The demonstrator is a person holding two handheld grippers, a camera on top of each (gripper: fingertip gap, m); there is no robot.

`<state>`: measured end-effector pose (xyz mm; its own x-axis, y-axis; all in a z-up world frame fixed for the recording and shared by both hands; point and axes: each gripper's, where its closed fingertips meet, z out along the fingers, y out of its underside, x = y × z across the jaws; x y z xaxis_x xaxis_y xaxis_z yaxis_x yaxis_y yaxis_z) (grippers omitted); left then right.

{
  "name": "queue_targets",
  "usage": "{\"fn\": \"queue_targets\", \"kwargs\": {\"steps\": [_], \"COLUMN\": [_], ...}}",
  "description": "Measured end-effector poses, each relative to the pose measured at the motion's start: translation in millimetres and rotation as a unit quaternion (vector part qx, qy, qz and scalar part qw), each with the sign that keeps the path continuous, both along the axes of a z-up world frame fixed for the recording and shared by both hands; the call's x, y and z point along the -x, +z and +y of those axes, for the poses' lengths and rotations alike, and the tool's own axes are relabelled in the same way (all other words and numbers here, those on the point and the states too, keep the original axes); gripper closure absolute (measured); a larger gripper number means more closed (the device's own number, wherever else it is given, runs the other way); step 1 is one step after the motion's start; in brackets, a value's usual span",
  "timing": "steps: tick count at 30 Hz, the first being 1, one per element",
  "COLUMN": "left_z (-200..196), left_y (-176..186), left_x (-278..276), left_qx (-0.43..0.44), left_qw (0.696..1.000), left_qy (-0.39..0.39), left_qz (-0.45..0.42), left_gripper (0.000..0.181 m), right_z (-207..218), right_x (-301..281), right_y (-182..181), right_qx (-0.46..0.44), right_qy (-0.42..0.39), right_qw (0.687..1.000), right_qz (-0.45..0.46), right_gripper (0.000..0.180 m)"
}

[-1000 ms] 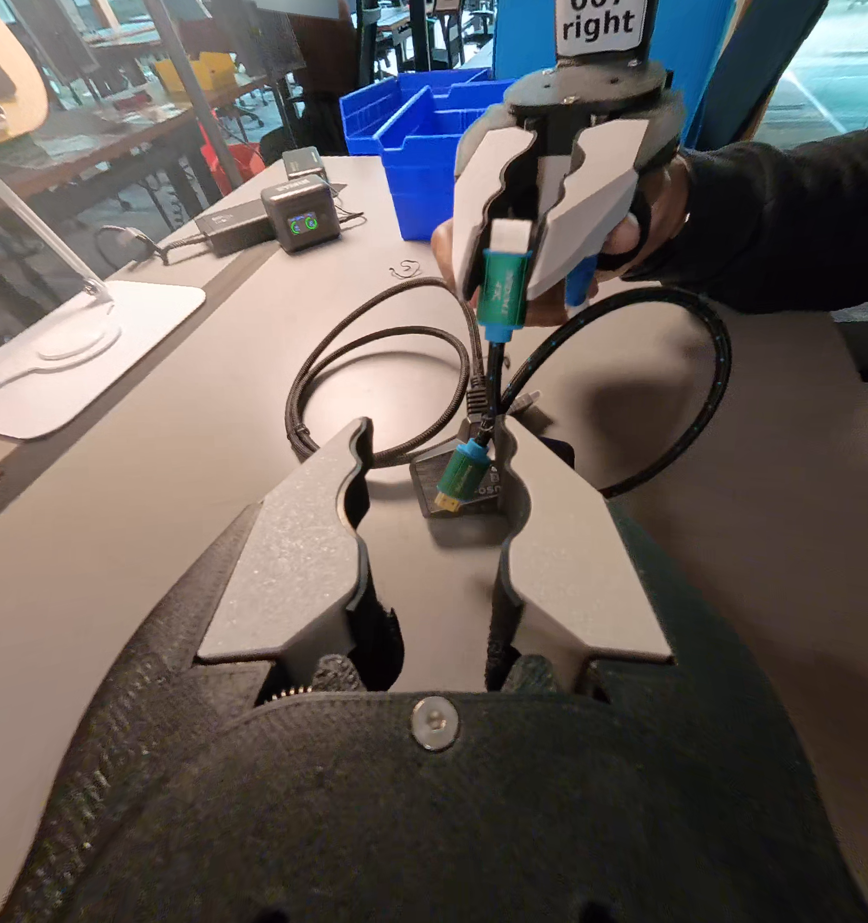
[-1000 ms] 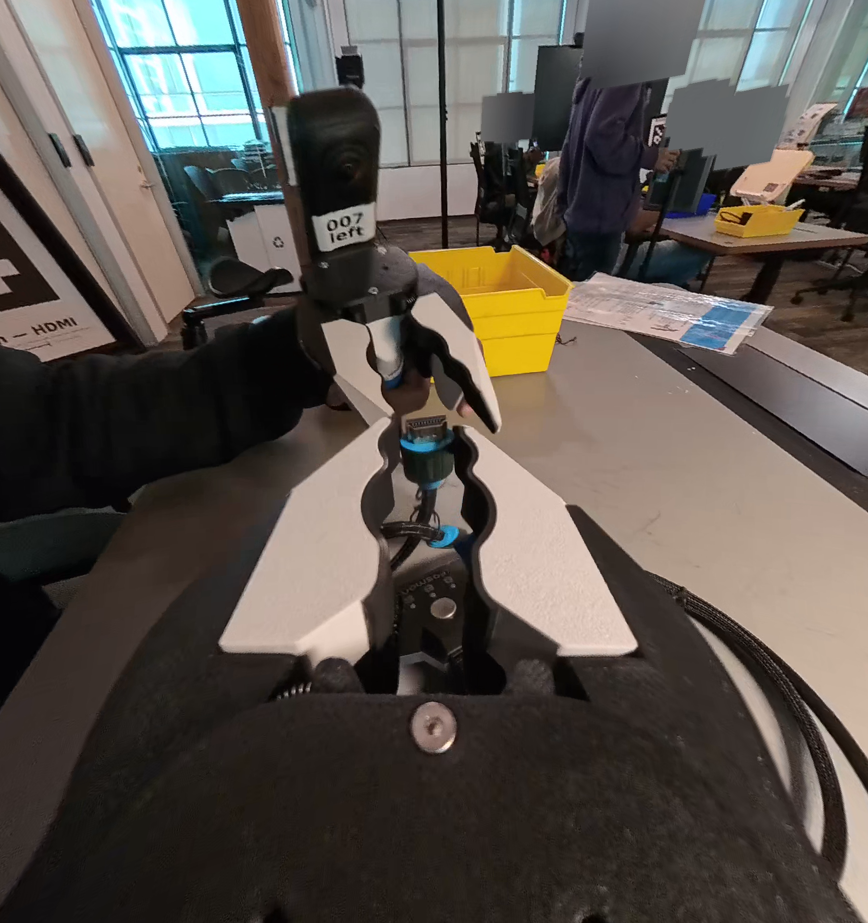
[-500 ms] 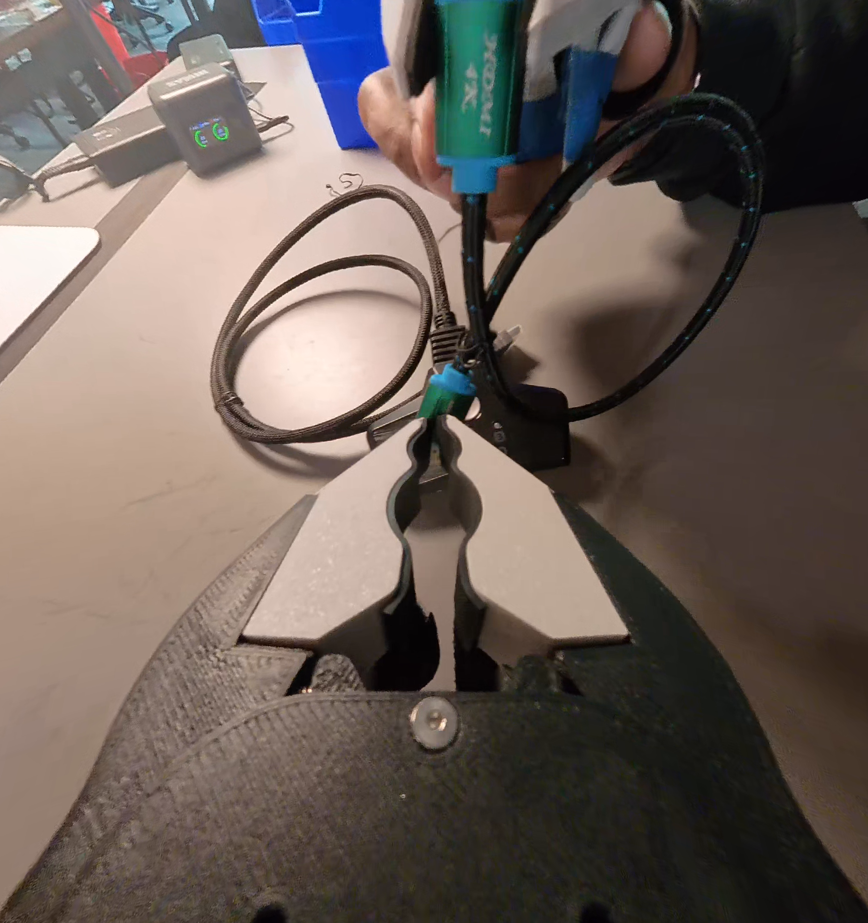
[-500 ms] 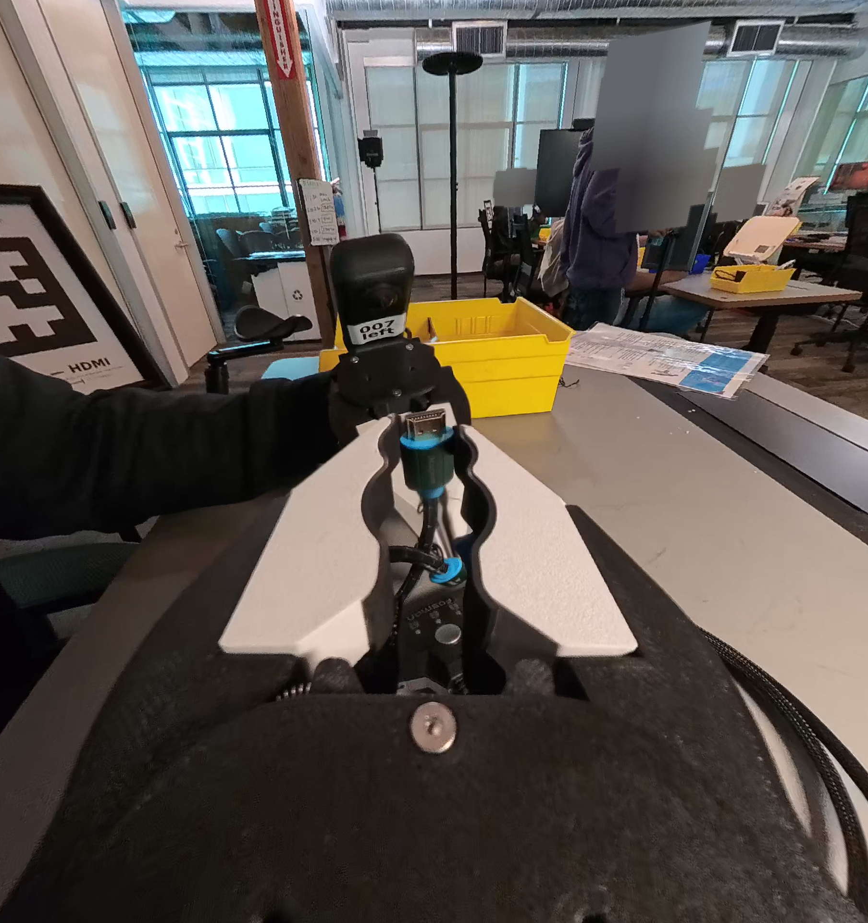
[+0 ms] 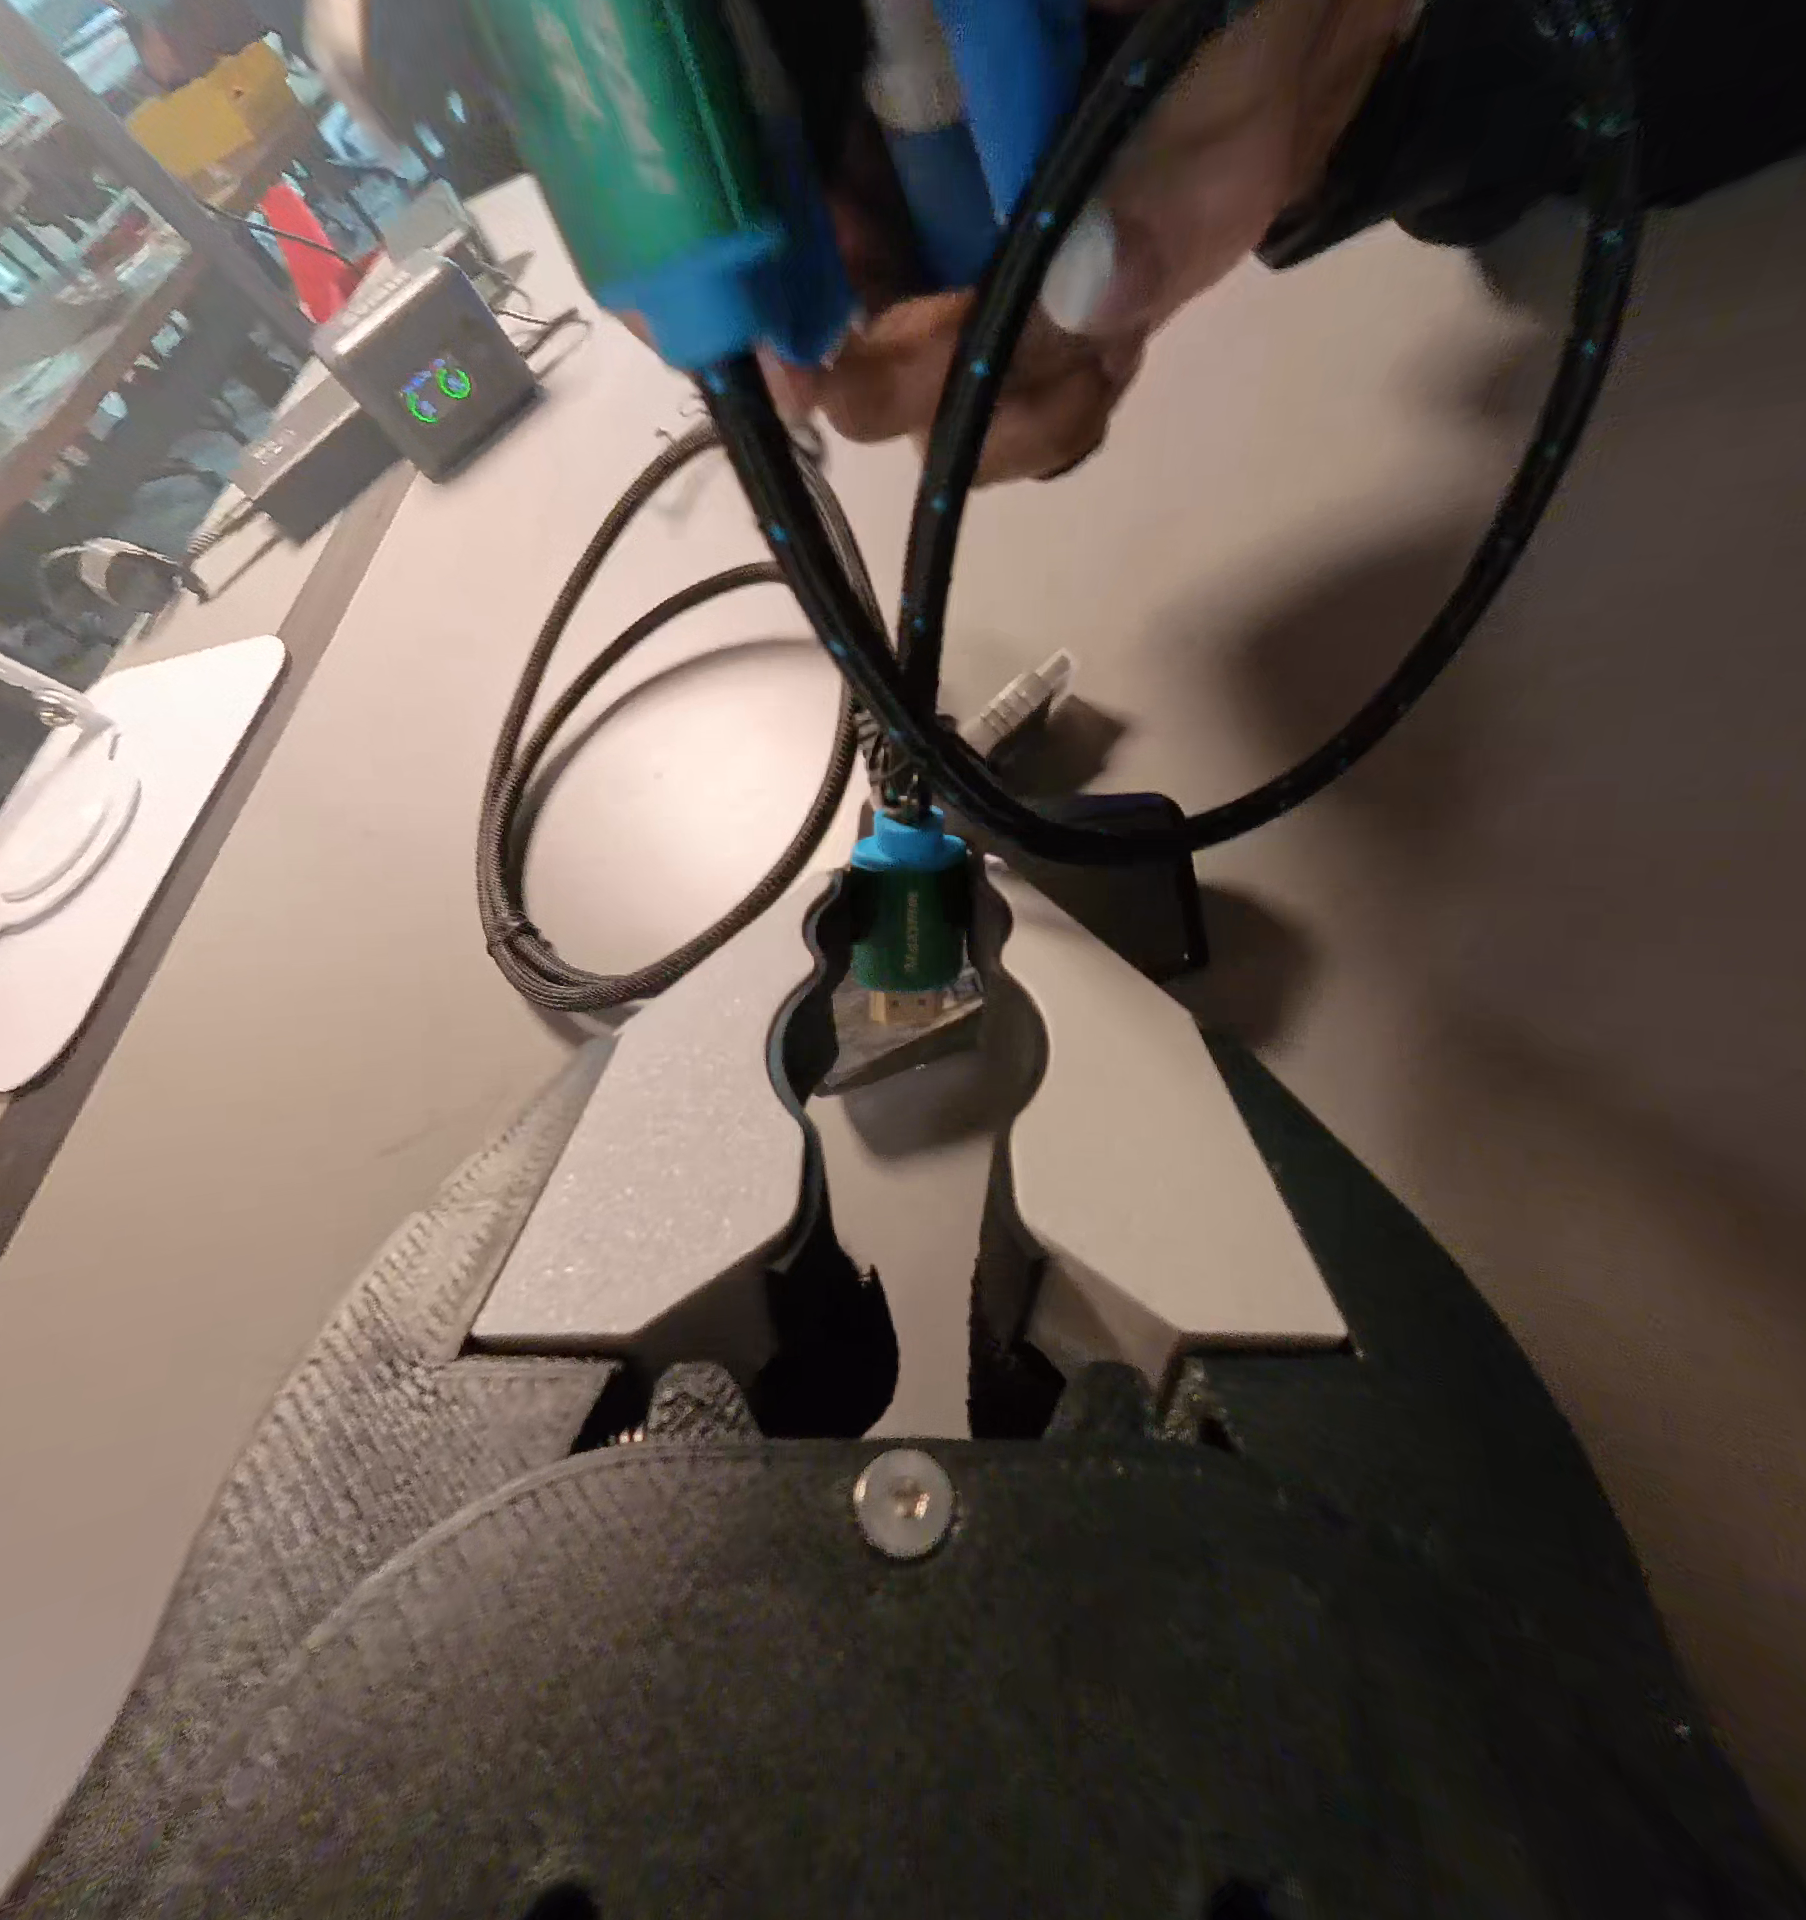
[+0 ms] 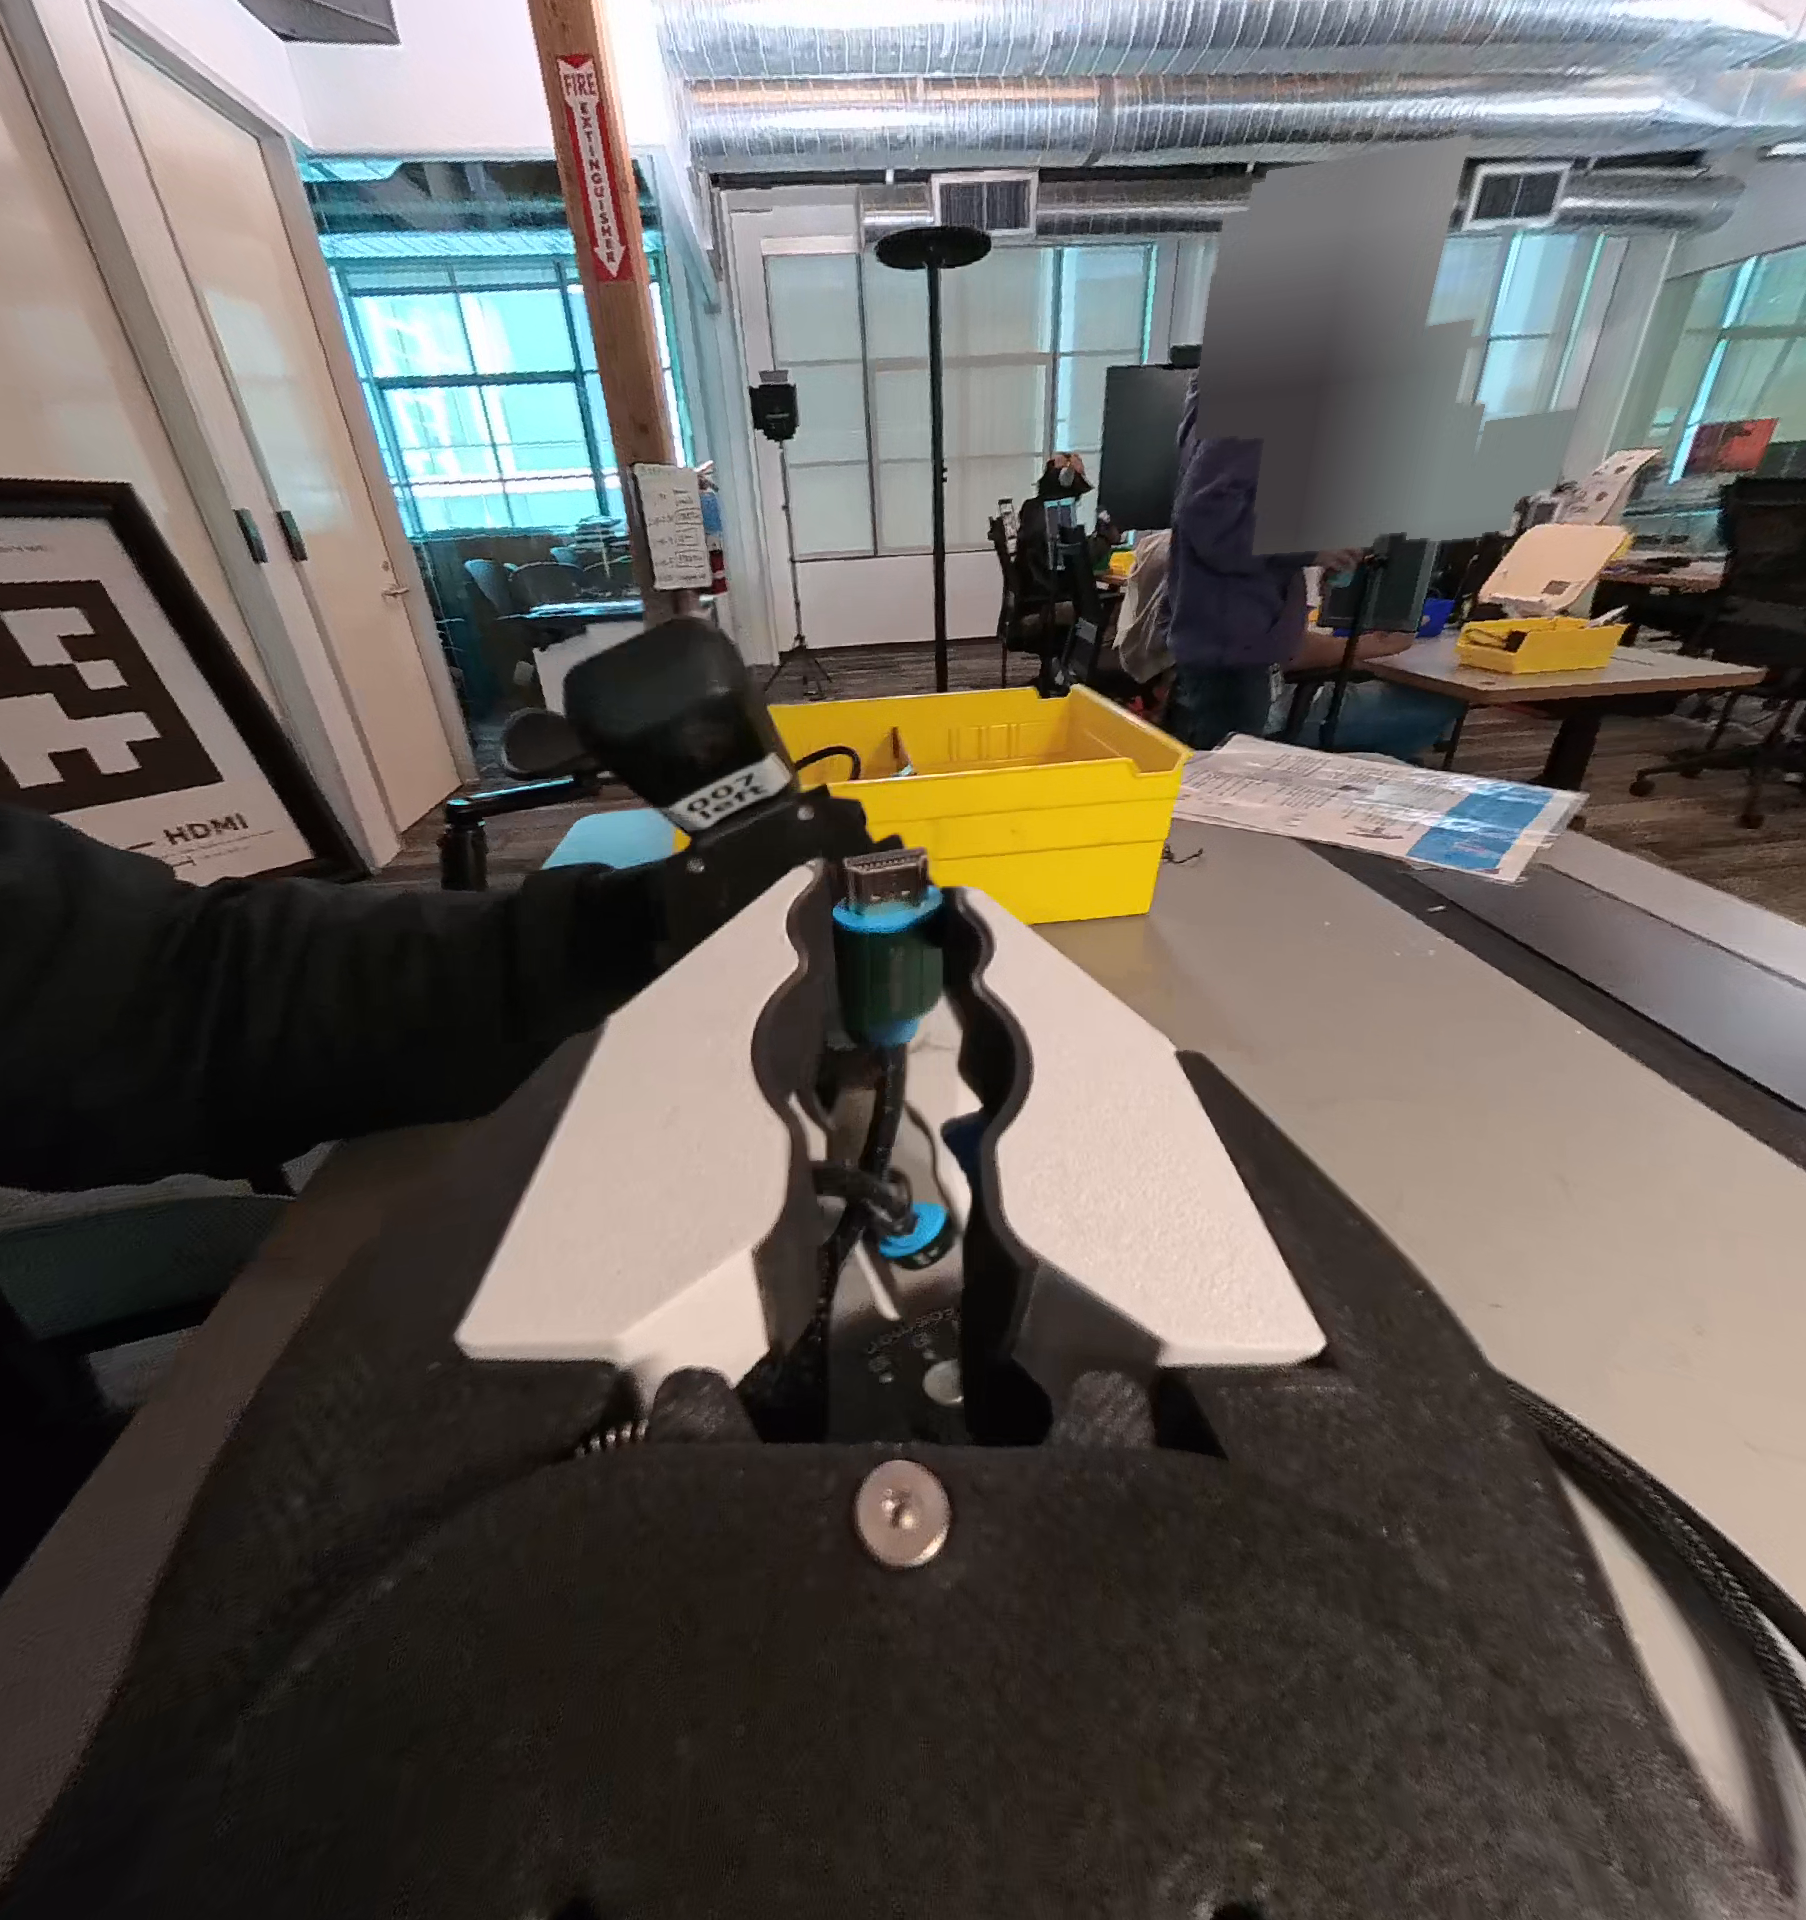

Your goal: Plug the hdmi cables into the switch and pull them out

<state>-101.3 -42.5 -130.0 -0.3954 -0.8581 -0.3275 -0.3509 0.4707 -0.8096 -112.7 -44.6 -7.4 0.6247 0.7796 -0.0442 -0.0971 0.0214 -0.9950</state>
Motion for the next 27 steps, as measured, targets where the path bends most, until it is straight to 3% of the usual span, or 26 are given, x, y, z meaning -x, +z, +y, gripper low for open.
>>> {"fn": "queue_targets", "kwargs": {"steps": [3,8,17,19,21,25,27], "left_z": [5,45,26,39,43,36,22], "left_y": [-13,-35,-44,-41,-24,33,44], "left_x": [15,51,90,91,81,33,14], "left_qx": [0.022,0.065,0.166,0.143,0.146,0.164,0.177], "left_qw": [0.998,0.982,0.949,0.954,0.964,0.982,0.982], "left_qy": [-0.009,0.074,0.079,0.107,0.111,0.09,0.065], "left_qz": [0.059,0.16,0.257,0.241,0.19,0.014,-0.026], "left_gripper": [0.158,0.158,0.158,0.135,0.127,0.124,0.126], "right_z": [3,5,14,16,17,18,17], "right_x": [-22,-60,-18,-11,-5,2,4], "right_y": [19,39,-2,-9,-15,-20,-21], "right_qx": [-0.026,-0.048,-0.003,0.005,0.011,0.017,0.018], "right_qy": [-0.039,-0.093,-0.06,-0.055,-0.05,-0.04,-0.035], "right_qw": [0.998,0.992,0.998,0.998,0.999,0.999,0.999], "right_qz": [0.035,0.071,0.022,0.013,0.007,0.008,0.011], "right_gripper": [0.158,0.158,0.158,0.158,0.158,0.158,0.158]}}
